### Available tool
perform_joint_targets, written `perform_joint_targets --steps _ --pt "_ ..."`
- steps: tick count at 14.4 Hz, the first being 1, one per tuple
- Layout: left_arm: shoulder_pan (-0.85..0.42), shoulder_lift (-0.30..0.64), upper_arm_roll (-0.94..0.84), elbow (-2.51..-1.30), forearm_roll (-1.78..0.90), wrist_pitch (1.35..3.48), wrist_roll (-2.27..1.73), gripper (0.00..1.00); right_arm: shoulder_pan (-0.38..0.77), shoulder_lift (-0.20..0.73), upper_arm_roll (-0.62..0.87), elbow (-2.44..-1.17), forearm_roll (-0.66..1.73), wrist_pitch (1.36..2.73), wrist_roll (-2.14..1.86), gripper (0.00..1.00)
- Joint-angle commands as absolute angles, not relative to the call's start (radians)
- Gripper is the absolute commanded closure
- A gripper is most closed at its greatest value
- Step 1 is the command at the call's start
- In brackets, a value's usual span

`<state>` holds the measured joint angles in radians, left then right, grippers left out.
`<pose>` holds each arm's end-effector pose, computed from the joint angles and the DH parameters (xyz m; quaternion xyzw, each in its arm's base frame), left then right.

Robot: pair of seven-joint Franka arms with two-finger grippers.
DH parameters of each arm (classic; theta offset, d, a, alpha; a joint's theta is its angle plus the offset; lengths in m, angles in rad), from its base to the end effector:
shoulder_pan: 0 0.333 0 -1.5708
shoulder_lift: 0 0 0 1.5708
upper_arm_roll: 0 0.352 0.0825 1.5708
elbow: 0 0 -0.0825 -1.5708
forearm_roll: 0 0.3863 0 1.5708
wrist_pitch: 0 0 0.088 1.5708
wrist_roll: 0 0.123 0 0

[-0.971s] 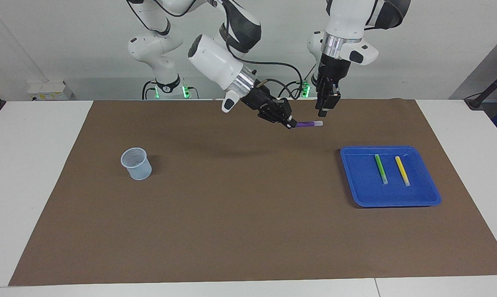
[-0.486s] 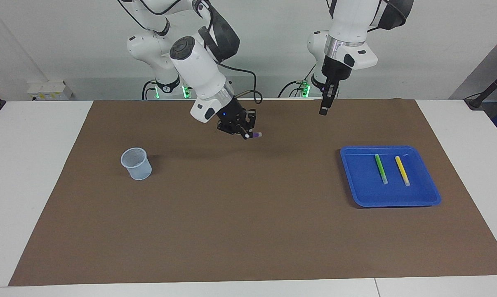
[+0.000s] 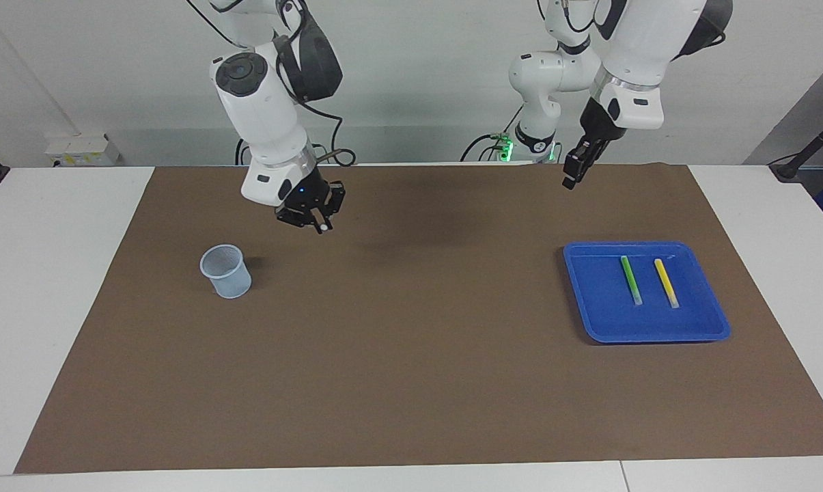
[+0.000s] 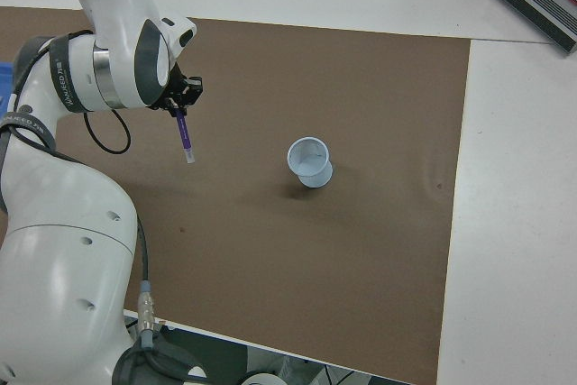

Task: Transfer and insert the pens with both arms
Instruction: 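Insert the purple pen into the clear cup with the right gripper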

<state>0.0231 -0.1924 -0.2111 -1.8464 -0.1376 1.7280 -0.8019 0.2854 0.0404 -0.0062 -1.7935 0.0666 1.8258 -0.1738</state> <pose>0.4903 -0.1184 0.6263 0.9486 0.3107 0.0080 0.0591 0.5540 0.1656 0.5371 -0.9758 -0.2161 0.0057 0.0318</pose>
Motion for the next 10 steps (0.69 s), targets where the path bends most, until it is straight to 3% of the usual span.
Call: perform_joint_targets --steps 1,3,10 --pt "0.09 -0.25 -0.184 -1.922 -0.175 1.72 -0.584 0.66 0.255 0.006 0.008 -1.804 -0.081 1.787 -0.334 1.0" --pt "0.103 -0.267 -0.138 -1.96 -0.176 1.726 -0.435 0.65 0.213 0.006 0.009 -1.812 -0.138 1.801 -0.431 1.0" --pt "0.176 -0.255 -0.092 -2.032 -0.175 1.781 -0.089 0.62 0.072 0.0 0.011 -1.949 -0.143 2.041 -0.678 1.0"
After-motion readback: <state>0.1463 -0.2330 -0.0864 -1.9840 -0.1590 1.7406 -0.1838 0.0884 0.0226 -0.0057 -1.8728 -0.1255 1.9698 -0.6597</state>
